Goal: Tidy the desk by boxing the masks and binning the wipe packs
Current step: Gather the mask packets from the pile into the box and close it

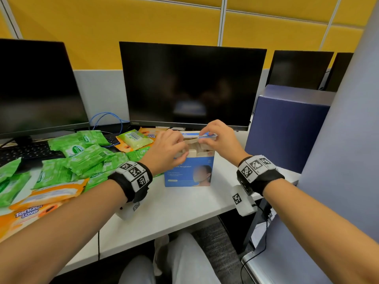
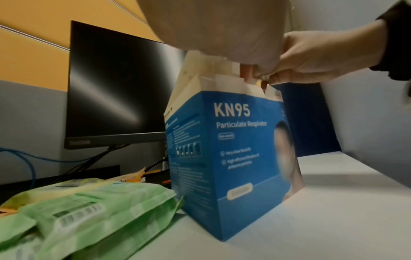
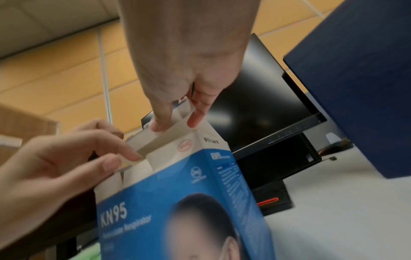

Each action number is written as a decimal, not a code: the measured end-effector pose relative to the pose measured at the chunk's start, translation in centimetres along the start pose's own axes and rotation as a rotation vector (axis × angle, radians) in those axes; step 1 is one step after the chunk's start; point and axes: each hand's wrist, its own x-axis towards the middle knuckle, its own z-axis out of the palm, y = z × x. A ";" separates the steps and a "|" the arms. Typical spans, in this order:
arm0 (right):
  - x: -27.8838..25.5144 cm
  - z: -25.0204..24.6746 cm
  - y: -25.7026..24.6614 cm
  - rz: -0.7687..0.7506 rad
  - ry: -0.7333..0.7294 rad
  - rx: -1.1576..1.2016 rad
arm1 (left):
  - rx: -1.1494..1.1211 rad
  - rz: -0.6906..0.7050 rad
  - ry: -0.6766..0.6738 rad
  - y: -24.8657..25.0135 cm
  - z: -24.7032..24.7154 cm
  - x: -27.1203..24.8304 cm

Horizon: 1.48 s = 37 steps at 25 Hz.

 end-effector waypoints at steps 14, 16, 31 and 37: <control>-0.7 0.4 -0.2 0.132 0.031 0.155 | 0.172 -0.028 -0.074 2.9 -0.2 0.8; -1.0 0.8 -0.1 0.131 -0.019 0.129 | 0.030 -0.031 -0.109 2.3 -0.5 0.3; -2.4 -0.6 0.4 0.264 -0.112 0.226 | -0.543 -0.559 -0.126 -1.5 -1.3 -1.5; -2.6 -1.0 -0.2 0.285 -0.090 0.387 | -0.460 -0.438 -0.006 -1.1 -1.4 -1.2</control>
